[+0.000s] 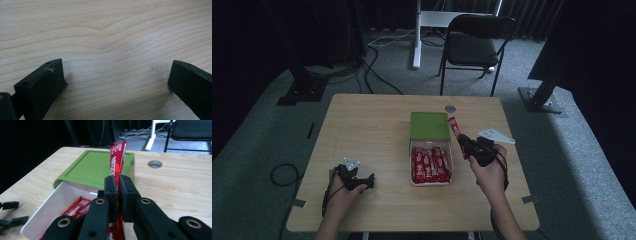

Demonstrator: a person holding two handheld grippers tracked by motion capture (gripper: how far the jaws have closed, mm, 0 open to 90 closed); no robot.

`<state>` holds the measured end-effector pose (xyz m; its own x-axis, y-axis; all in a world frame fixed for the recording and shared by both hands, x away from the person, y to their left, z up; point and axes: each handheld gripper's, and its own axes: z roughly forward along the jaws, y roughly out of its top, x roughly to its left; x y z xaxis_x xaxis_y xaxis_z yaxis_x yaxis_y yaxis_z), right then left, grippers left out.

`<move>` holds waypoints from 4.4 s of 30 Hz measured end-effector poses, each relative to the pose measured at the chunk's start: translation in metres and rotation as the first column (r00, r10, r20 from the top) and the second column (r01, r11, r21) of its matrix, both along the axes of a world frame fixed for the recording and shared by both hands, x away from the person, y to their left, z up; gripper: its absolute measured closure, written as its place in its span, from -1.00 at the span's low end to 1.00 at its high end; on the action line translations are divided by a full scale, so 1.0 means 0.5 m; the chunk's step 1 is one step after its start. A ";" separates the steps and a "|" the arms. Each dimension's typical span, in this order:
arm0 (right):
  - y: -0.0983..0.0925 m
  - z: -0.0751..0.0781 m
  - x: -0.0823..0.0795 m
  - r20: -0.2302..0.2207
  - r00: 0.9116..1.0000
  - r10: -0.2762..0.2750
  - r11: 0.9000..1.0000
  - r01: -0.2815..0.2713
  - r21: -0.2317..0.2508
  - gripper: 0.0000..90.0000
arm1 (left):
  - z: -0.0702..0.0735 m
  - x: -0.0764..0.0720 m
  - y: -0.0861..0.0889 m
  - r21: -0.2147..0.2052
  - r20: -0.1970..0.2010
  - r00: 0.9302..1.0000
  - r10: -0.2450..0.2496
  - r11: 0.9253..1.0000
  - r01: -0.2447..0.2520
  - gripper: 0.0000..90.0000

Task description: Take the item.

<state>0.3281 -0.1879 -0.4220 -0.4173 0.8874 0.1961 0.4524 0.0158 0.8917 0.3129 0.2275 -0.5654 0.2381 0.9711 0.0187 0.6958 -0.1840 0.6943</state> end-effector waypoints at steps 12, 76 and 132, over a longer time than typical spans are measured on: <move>-0.059 -0.022 0.009 0.004 0.996 -0.087 0.996 0.087 -0.007 0.89 | 0.000 0.000 0.000 -0.001 0.002 1.000 0.001 1.000 -0.001 -0.97; -0.214 -0.268 0.081 -0.244 0.894 -0.376 0.926 0.350 -0.144 0.87 | 0.000 0.000 0.000 0.000 0.002 1.000 0.000 1.000 0.000 -0.97; -0.179 -0.216 0.039 -0.057 0.998 -0.027 0.994 0.021 -0.103 -0.25 | 0.000 0.000 0.000 0.000 0.002 1.000 0.000 1.000 0.000 -0.97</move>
<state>0.3478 -0.2777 -0.5301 -0.3864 0.9135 0.1272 0.5046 0.0939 0.8582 0.3129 0.2275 -0.5655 0.2377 0.9712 0.0191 0.6946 -0.1837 0.6956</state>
